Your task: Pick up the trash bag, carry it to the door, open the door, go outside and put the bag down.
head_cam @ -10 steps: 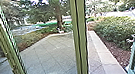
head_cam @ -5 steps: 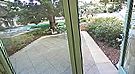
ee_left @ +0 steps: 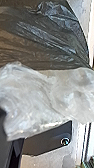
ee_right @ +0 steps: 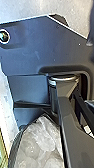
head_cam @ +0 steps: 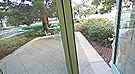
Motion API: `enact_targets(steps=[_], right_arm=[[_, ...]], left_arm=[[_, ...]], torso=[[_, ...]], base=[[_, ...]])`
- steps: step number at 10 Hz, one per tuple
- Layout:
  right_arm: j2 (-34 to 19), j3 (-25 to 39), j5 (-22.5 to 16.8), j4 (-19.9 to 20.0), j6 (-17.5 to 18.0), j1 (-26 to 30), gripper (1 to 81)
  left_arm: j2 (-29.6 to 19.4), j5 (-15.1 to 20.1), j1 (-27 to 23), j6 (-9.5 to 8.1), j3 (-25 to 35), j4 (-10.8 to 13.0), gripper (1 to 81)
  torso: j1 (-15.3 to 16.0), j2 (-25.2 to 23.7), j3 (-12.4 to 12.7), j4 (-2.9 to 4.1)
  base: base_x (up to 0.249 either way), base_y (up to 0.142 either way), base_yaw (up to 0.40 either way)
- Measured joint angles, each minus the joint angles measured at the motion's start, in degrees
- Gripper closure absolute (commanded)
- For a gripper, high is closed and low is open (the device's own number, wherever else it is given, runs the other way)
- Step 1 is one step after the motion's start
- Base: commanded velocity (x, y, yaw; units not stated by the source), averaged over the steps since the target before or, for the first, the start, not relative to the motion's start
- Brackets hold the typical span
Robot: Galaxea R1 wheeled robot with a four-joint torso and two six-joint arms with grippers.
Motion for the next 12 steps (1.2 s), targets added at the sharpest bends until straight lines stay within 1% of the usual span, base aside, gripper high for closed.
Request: enact_targets(steps=[1,12], right_arm=[[0.0,0.0,0.0,0.0,0.0,0.0,1.0],[0.3,0.0,0.0,-0.1,0.0,-0.1,1.0]], left_arm=[[0.0,0.0,0.0,0.00,0.0,0.0,81.1],[0.3,0.0,-0.1,0.00,0.0,0.0,81.1]], torso=[[0.0,0.0,0.0,0.00],[0.0,0.0,0.0,0.00]], base=[[0.000,0.000,-0.113],[0.000,0.000,0.000]])
